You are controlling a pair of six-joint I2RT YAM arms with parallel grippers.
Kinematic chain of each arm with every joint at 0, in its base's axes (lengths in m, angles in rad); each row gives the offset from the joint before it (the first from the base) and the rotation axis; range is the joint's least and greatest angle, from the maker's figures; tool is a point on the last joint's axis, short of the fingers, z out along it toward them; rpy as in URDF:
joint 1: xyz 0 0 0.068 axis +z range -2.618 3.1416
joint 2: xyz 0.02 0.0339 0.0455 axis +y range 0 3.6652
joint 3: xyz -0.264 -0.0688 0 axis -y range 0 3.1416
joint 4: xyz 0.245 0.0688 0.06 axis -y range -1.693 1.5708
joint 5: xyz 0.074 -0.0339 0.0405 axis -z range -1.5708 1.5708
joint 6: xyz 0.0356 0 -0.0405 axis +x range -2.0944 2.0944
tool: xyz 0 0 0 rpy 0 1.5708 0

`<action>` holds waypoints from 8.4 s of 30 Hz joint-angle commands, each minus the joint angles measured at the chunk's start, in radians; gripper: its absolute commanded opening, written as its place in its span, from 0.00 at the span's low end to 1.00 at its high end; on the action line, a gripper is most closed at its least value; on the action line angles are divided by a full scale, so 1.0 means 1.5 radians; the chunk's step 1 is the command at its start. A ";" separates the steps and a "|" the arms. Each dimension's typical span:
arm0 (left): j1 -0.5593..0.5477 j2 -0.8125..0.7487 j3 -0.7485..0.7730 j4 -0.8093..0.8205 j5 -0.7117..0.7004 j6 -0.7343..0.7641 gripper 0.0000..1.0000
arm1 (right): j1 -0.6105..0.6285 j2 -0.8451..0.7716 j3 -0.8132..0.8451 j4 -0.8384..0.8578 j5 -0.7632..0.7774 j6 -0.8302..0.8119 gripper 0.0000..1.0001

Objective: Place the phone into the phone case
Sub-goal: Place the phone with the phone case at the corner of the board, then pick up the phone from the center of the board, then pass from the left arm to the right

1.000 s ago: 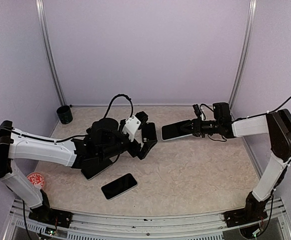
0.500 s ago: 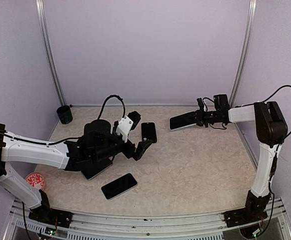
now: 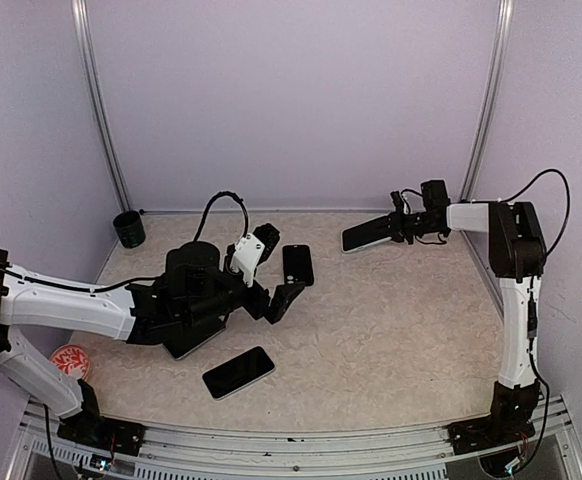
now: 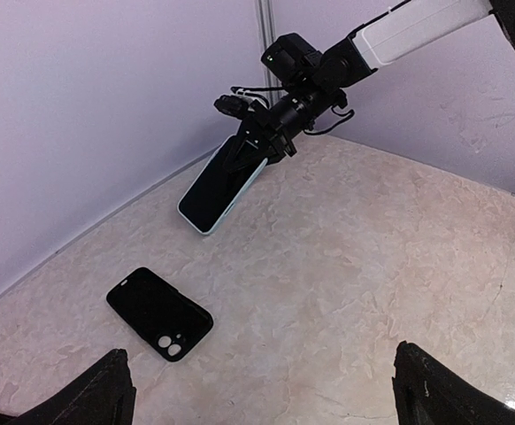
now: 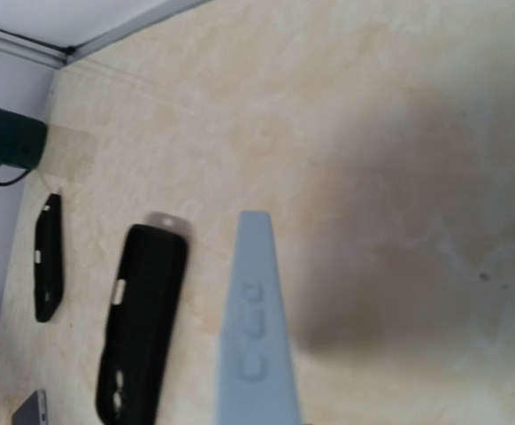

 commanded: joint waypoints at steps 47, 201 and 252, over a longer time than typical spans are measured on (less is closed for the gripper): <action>-0.031 0.006 -0.018 -0.001 -0.033 -0.024 0.99 | -0.039 0.112 0.199 -0.125 0.064 -0.042 0.86; -0.024 0.316 0.238 -0.371 0.115 0.051 0.58 | 0.273 -0.430 -0.469 0.084 0.370 -0.134 1.00; -0.066 0.305 0.259 -0.235 0.112 0.124 0.58 | 0.353 -0.391 -0.639 0.260 0.062 0.082 0.79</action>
